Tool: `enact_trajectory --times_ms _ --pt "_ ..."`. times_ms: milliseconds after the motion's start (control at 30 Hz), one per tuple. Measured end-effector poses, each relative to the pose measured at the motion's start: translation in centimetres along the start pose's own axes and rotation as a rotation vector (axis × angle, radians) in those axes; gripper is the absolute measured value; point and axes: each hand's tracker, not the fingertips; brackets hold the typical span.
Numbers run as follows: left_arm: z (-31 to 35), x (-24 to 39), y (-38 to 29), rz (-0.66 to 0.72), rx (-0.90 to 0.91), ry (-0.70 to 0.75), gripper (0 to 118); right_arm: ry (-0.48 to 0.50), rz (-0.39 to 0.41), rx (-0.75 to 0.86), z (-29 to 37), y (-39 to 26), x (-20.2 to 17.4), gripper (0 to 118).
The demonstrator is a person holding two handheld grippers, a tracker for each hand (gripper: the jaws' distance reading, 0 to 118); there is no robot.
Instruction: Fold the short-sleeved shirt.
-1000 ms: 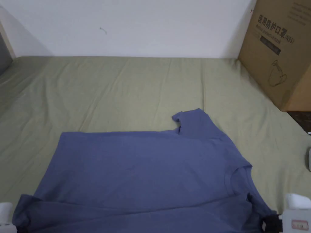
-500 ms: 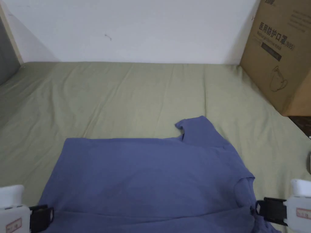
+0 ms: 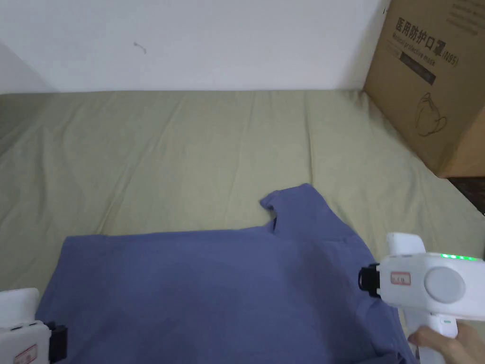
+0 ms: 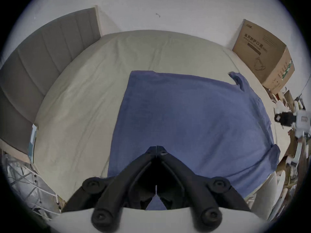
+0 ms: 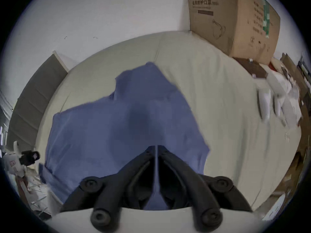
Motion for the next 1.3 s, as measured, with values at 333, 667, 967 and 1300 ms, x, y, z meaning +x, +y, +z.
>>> enact_trajectory --times_ms 333,667,967,1300 --pt "-1.4 2.0 2.9 -0.01 -0.033 0.057 0 -0.093 0.006 -0.128 -11.5 9.6 1.4 86" --pt "-2.6 0.6 3.1 -0.007 -0.068 0.056 0 -0.086 0.012 -0.093 -10.6 9.3 0.7 3" --pt "-5.5 -1.0 8.3 -0.002 -0.043 0.03 2 -0.079 0.059 -0.063 -9.7 9.7 0.4 3" --pt "-15.2 -2.0 17.2 0.022 -0.084 0.062 93 -0.064 0.052 -0.056 -10.2 9.5 0.9 3"
